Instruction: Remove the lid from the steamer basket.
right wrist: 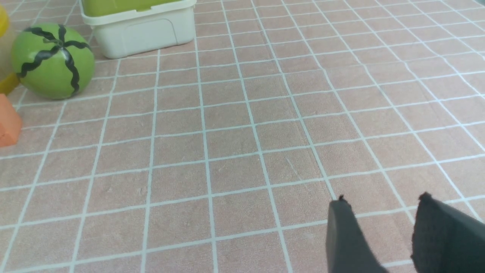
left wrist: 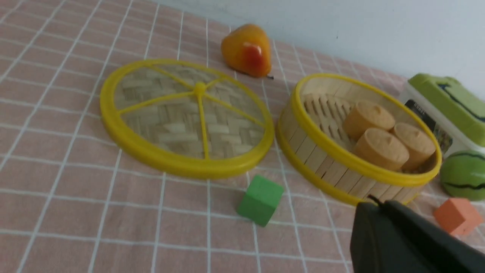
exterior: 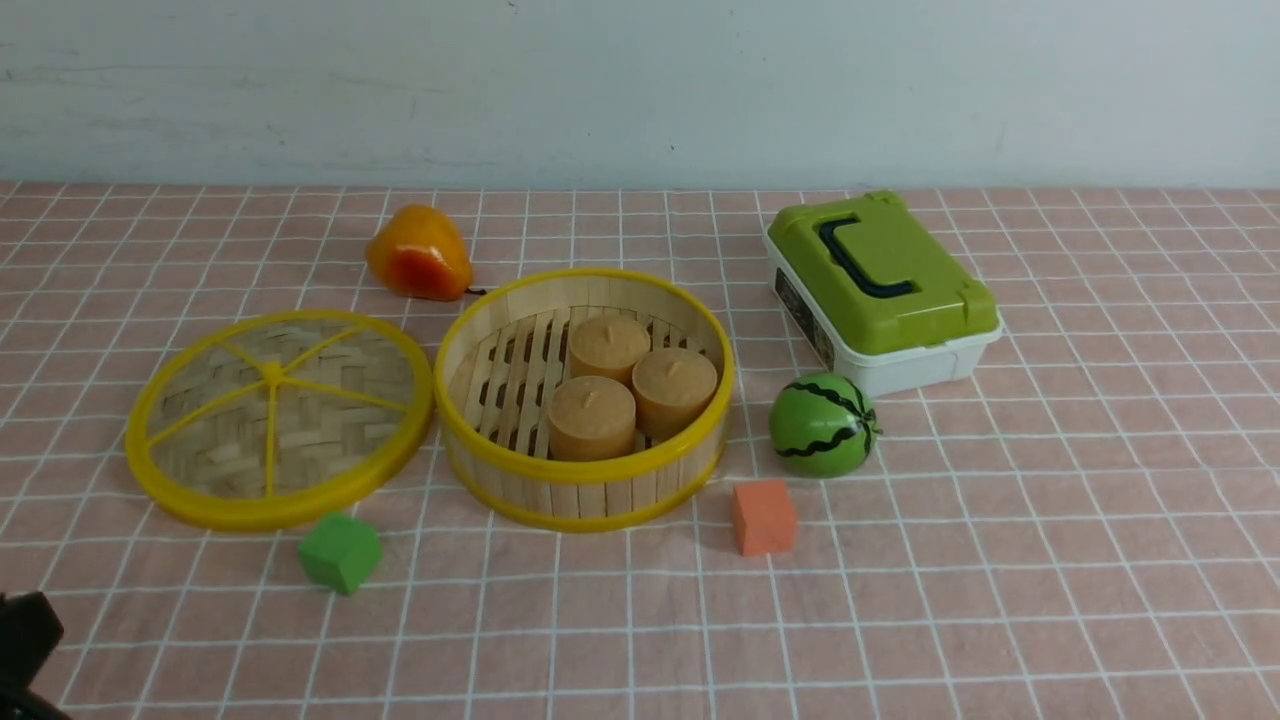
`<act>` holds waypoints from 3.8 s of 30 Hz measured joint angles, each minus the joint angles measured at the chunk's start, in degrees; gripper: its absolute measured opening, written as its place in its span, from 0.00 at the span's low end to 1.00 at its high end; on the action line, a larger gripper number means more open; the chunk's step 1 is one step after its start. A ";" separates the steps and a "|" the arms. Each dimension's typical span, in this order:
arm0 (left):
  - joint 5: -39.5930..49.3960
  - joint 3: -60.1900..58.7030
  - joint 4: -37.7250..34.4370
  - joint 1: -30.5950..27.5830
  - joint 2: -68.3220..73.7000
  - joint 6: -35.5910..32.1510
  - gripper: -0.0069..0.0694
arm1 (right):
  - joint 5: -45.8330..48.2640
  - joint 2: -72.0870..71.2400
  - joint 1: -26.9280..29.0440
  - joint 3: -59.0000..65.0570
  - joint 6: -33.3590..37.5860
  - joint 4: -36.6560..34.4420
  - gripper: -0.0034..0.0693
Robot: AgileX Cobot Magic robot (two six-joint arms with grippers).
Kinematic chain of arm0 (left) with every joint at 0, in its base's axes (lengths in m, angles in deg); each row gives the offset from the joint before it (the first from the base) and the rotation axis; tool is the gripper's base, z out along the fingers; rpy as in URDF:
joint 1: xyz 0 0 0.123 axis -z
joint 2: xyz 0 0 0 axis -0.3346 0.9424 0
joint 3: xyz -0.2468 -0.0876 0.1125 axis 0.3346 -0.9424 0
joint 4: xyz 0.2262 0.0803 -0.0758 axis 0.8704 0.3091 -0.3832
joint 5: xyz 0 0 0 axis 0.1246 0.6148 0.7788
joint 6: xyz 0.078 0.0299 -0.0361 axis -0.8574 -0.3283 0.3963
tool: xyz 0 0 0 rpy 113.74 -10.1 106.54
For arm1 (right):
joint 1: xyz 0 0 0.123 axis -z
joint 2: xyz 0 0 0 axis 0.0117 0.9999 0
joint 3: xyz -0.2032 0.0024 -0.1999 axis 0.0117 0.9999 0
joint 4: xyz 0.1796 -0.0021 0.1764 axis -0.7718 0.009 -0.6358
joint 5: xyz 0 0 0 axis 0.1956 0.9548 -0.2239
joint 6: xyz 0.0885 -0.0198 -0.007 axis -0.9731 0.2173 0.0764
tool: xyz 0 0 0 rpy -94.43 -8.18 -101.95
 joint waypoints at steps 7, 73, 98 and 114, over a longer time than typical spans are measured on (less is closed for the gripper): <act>1.58 -3.85 0.00 0.00 0.00 0.01 0.07 | 0.00 0.00 0.00 0.00 0.00 0.00 0.38; 7.83 -14.70 8.41 -2.33 -18.41 1.07 0.12 | 0.00 0.00 0.00 0.00 0.00 -0.01 0.38; 7.83 -14.70 8.41 -2.33 -18.41 1.07 0.15 | 0.00 0.00 0.00 0.00 0.00 0.01 0.38; 7.83 -14.70 8.41 -2.33 -18.41 1.07 0.17 | 0.00 0.00 0.00 0.00 0.00 0.01 0.38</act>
